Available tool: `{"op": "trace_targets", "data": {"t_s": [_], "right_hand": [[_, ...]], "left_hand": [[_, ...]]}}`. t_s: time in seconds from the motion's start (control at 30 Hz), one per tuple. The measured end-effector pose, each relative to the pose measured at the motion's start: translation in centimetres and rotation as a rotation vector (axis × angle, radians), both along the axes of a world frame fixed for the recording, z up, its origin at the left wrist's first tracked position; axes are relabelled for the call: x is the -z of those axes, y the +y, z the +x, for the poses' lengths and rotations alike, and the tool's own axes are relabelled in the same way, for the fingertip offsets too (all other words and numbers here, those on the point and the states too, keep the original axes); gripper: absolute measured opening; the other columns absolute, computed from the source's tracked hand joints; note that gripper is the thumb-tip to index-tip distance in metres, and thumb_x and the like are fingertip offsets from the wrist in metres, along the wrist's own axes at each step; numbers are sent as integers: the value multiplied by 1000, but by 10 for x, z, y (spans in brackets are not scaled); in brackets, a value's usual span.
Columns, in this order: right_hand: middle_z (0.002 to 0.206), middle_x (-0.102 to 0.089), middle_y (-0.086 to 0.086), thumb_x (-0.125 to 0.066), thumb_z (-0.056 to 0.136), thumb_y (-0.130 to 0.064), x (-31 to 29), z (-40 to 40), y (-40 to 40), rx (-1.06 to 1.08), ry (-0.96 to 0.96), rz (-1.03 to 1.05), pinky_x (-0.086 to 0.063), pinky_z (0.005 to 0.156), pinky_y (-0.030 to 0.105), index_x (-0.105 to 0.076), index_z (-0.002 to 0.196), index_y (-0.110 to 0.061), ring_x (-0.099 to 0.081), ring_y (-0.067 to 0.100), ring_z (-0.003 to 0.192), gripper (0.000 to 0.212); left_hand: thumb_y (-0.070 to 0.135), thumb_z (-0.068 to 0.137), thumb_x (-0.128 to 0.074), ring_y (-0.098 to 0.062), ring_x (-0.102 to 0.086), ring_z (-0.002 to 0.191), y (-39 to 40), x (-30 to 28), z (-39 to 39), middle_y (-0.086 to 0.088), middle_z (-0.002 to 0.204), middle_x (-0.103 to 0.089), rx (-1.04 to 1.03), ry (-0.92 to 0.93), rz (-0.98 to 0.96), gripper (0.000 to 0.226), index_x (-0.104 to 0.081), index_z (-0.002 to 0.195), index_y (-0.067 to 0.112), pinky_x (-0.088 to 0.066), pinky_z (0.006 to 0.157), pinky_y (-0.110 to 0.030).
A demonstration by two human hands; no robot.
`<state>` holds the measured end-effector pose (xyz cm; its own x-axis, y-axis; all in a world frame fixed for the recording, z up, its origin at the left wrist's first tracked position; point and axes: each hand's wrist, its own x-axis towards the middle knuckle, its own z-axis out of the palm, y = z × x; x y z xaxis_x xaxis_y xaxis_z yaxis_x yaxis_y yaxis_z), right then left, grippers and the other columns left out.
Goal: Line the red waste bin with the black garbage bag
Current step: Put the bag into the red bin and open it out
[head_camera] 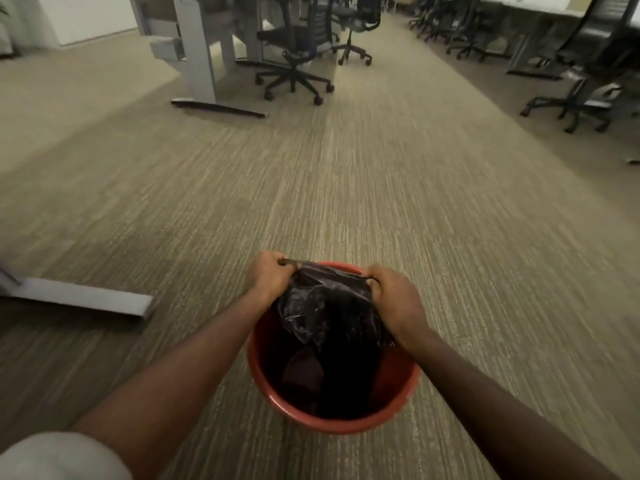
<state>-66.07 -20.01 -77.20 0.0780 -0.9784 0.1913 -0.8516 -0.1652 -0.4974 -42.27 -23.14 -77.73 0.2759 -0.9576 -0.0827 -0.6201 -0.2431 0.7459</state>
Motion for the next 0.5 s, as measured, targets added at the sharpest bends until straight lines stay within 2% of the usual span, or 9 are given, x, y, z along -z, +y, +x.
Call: {"op": "trace_targets", "data": {"t_s": [0.07,0.13,0.23,0.3,0.33,0.4,0.43,0.5], "right_hand": [[89,-71,0,-48,95,-28,3,-6,-13,43,68,-25,-50,68,38,-65,94,-24,-65,24,80,18],[85,-71,3,-53,95,-32,6,-15,-29,96,93,-13,-49,65,37,-66,90,-21,-65,27,78,17],[68,-63,2,-60,93,-41,7,-30,-55,158,88,129,-44,60,34,-60,73,-16,-62,25,68,32],[59,-56,-2,-63,90,-31,9,-35,-69,160,30,237,-40,56,32,-50,60,-16,-57,19,62,36],[60,-56,-2,-63,89,-22,11,-35,-75,137,19,289,-41,57,33,-48,58,-16,-57,17,65,35],[73,-59,8,-57,92,-9,17,-37,-85,110,-31,394,-44,66,35,-55,63,-12,-54,15,77,29],[81,-60,14,-53,95,-6,23,-38,-90,115,-99,452,-44,71,36,-61,73,-2,-51,17,82,24],[91,-60,24,-45,100,0,31,-39,-95,131,-272,533,-44,76,42,-63,101,22,-48,23,87,29]], "left_hand": [[48,78,-74,-13,-49,47,-12,4,0,7,48,-52,16,-110,-20,43,-54,52,20,-24,43,-25],[49,76,-76,-18,-51,49,-28,7,2,4,47,-48,94,-157,4,48,-52,51,16,-22,44,-27],[50,75,-77,-22,-49,55,-52,9,6,-2,51,-47,164,-195,99,51,-52,52,12,-23,48,-31],[49,78,-75,-22,-47,61,-67,6,6,-6,57,-47,226,-225,177,50,-50,54,14,-25,53,-31],[47,81,-74,-22,-47,63,-73,6,7,-9,60,-46,256,-217,227,49,-51,55,12,-25,54,-31],[45,84,-72,-22,-43,60,-78,10,10,-16,61,-37,299,-163,326,54,-55,58,1,-26,53,-30],[43,84,-73,-21,-43,57,-80,15,14,-19,62,-36,310,-141,359,55,-58,62,-5,-28,52,-29],[37,84,-76,-18,-50,49,-75,25,23,-12,60,-48,272,-4,402,45,-60,61,1,-36,46,-21]]}}
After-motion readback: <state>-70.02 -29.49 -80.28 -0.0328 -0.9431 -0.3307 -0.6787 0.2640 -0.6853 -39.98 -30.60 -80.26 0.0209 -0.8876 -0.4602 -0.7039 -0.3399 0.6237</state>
